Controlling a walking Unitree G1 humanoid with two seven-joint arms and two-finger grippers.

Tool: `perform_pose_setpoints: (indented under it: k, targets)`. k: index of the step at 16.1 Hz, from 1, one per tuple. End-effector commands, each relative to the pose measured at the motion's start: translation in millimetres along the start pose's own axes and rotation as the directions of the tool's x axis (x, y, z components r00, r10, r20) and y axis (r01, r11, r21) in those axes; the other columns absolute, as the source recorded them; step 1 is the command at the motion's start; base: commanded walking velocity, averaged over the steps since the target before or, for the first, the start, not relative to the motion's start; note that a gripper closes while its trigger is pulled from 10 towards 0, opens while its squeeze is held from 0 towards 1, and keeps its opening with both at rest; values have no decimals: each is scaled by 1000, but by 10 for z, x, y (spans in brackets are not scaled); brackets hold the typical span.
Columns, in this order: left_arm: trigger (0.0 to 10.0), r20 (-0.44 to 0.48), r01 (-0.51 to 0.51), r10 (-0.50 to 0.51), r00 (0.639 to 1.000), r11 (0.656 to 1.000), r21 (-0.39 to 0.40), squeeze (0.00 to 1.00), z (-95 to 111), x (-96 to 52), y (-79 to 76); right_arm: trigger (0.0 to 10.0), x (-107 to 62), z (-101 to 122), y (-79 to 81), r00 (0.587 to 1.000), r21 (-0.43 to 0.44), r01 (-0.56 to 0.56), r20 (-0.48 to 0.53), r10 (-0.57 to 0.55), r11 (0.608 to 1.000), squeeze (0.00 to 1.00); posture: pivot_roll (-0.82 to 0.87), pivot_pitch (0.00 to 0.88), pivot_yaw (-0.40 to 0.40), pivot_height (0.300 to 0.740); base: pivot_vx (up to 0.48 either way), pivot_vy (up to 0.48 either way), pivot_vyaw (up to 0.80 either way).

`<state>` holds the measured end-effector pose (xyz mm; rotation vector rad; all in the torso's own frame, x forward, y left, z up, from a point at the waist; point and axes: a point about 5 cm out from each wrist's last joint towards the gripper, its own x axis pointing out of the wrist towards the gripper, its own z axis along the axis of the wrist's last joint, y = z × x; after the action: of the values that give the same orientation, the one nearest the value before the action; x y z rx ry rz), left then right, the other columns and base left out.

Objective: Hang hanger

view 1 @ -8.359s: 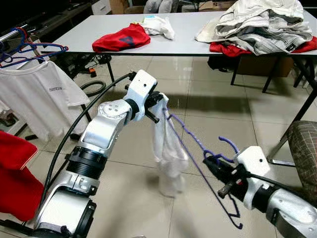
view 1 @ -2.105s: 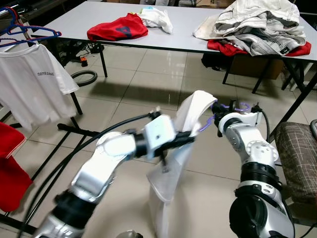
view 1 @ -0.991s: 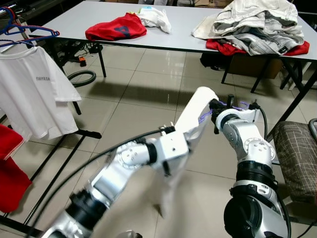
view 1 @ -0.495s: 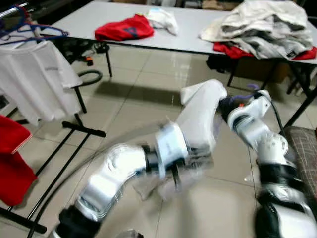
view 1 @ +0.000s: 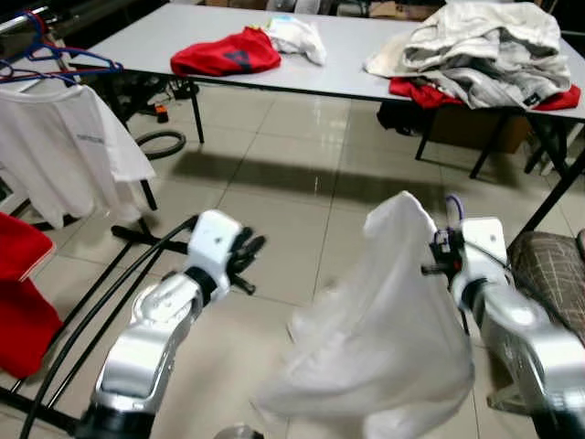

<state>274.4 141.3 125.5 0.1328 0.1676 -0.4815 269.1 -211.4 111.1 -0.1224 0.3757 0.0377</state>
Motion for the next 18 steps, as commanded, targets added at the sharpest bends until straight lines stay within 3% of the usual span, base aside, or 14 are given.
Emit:
perform_pose_setpoints:
  k: [1, 3, 9, 13, 14, 15, 18]
  targets:
    - [10000, 24, -19, 20, 1000, 1000, -22, 0, 18, -7, 1, 10000, -69, 85, 52, 998, -19, -17, 63, 18, 1000, 0, 28, 27, 19, 740, 259, 0, 0]
    - [10000, 15, -37, 38, 999, 998, -58, 0, -51, 1, -30, 10000, -160, -110, 99, 999, -29, -38, -1, 38, 999, 0, 24, 30, 23, 740, 311, 0, 0]
    - [10000, 18, -46, 47, 999, 995, -84, 0, -91, -7, -64, 10000, -246, -186, 74, 999, -27, 23, 28, -22, 999, 0, 18, 36, 42, 740, 381, 0, 0]
    - [10000, 25, -121, 126, 992, 981, -153, 0, -124, -64, -16, 10000, -232, -185, 136, 998, 44, -9, 55, 6, 999, 0, 27, 33, 34, 740, 417, 0, 0]
    - [10000, 9, -150, 153, 988, 975, -166, 165, -153, -88, 13, 10000, -221, -158, 164, 997, 22, -36, 73, 34, 999, 0, 33, 32, 24, 740, 412, 0, 0]
    - [10000, 5, -179, 183, 983, 966, -185, 1000, -172, -110, 45, 10000, -210, -137, 200, 994, 5, -65, 84, 65, 998, 0, 37, 32, 17, 740, 390, 0, 563]
    - [10000, 6, -214, 217, 976, 966, -143, 1000, -194, -180, 83, 10000, -149, -115, 308, 985, -13, -132, 106, 133, 991, 0, 56, 30, -11, 740, 386, 0, 800]
